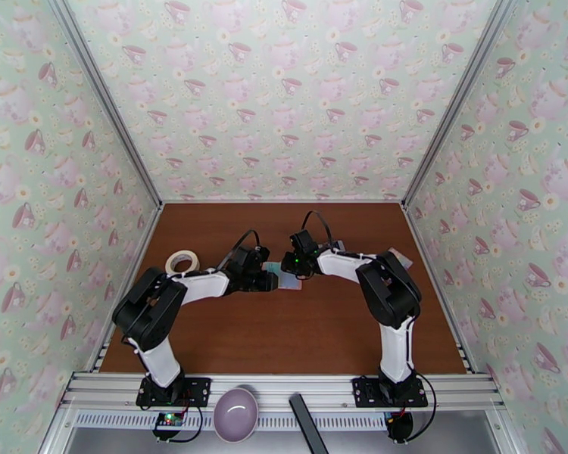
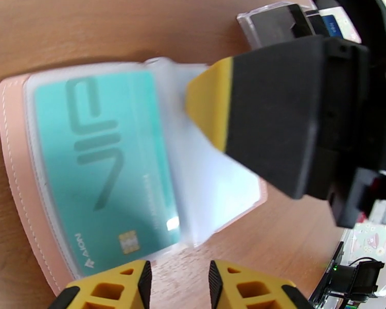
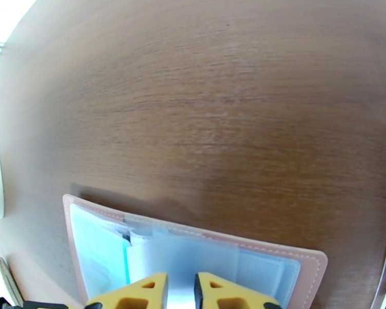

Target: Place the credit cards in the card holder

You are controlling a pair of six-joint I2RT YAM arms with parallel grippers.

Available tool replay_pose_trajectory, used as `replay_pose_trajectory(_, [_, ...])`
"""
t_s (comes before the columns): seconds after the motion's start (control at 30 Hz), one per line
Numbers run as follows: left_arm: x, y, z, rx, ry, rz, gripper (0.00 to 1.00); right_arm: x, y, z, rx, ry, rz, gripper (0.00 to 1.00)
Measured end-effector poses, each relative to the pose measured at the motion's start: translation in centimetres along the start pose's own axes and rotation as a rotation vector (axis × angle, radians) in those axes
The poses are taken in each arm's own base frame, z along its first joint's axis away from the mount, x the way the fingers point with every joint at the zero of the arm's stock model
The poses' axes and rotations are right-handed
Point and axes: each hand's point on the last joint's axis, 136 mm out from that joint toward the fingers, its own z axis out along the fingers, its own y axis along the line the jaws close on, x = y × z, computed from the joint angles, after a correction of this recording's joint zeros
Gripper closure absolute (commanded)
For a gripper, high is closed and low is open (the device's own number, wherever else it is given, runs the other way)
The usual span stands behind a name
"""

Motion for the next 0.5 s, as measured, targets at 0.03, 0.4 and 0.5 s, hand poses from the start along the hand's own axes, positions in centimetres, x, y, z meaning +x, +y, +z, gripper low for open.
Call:
replay_pose_trajectory(0.03, [-0.1, 0.0, 0.0, 0.0, -0.001, 0.001, 0.64, 0.0, 0.1, 0.0, -0.005, 0.001, 0.003, 0.78])
replay_pose_trajectory(0.4, [-1.5, -0.1, 0.3, -0.015, -0.038, 0.043, 0.65, 0.5, 1.0, 0.2, -0.083, 0.02, 0.055, 0.78])
replay_pose_trajectory(0.5, [-0.9, 0.6, 0.9, -0.038, -0.018, 0.038, 0.65, 0.6, 1.2, 0.3, -0.097, 0.024, 0.064, 0.78])
